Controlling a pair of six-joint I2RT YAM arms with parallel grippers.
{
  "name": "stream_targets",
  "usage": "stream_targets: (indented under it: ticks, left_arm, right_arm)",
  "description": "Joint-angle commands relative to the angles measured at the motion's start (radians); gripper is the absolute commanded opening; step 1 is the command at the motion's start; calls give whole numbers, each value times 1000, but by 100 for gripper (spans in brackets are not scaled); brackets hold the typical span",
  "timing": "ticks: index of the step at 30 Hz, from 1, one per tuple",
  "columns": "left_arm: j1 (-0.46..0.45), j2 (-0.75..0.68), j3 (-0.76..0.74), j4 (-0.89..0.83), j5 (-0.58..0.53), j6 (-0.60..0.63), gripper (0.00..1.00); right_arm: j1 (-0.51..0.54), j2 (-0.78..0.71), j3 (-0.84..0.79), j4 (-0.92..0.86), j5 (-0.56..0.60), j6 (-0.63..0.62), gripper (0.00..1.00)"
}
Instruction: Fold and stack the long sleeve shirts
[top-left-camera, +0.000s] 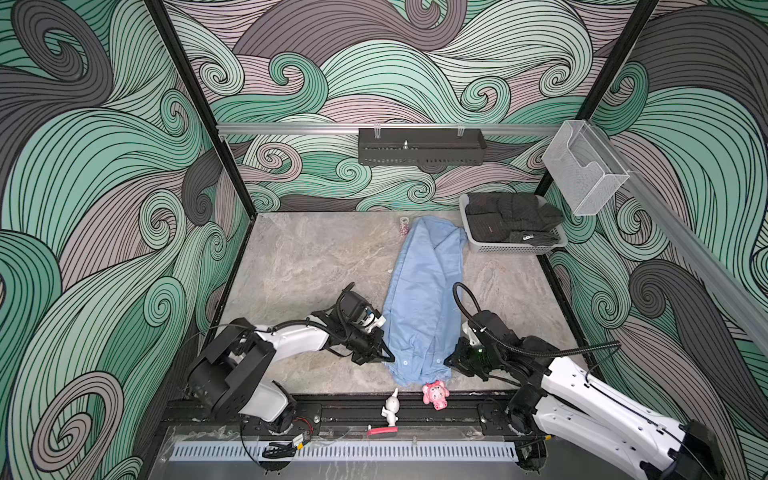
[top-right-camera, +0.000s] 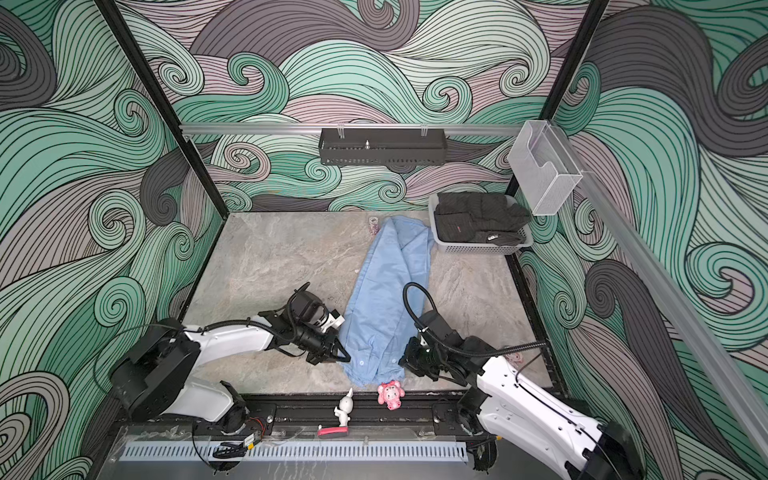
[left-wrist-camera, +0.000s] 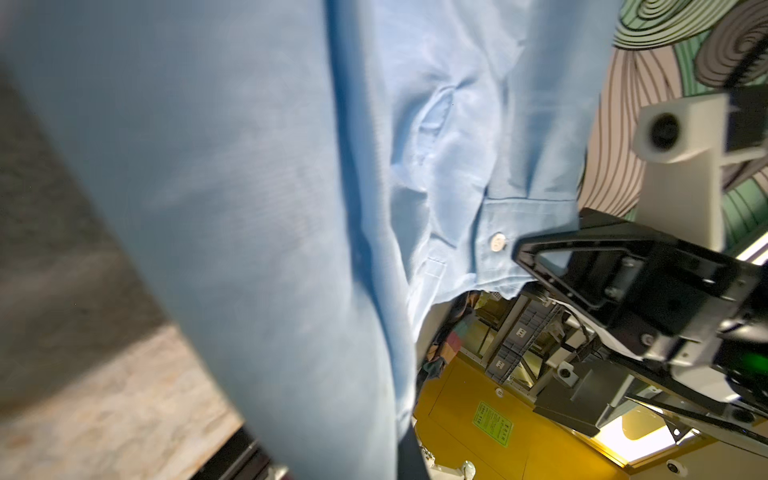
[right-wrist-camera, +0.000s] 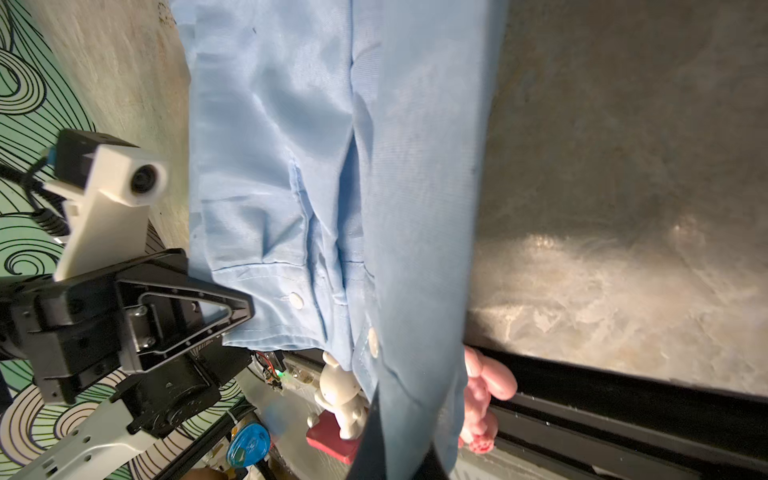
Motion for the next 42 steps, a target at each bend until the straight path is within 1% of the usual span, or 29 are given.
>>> stream_targets:
  ticks: [1, 4, 9, 12, 15, 19, 22, 26, 33, 38, 42]
  left_arm:
    - [-6, -89, 9, -52, -19, -62, 0]
    - [-22, -141, 0, -56, -21, -107, 0]
    - [-80, -199, -42, -34, -52, -179, 0]
    - [-89, -222, -54, -9, -61, -218, 0]
    - [-86, -207, -9, -29, -71, -210, 0]
    - [-72, -125, 104, -61, -54, -179, 0]
    - [-33, -62, 176, -65, -23, -169, 0]
    - [14, 8, 274, -108, 7, -133, 0]
    - [70, 180, 469, -165, 66, -82, 0]
    - [115, 302, 598, -196, 96, -58, 0]
    - [141, 406, 695, -200, 119, -51, 0]
  right_arm:
    - [8, -24, 39, -126, -48, -3, 0]
    - [9, -50, 44, -147, -74, 24, 0]
    - [14, -111, 55, -186, -102, 71, 0]
    - [14, -135, 68, -192, -118, 100, 0]
    - [13, -122, 72, -147, -132, 129, 0]
    - [-10, -57, 106, -94, -147, 130, 0]
    - [-83, -24, 141, -89, -184, 103, 0]
    - [-232, 30, 183, -89, -264, 42, 0]
    - [-431, 238, 262, -50, -394, -84, 0]
    - [-535, 373, 325, -22, -434, -153, 0]
    - [-602, 458, 332, 33, -457, -172, 0]
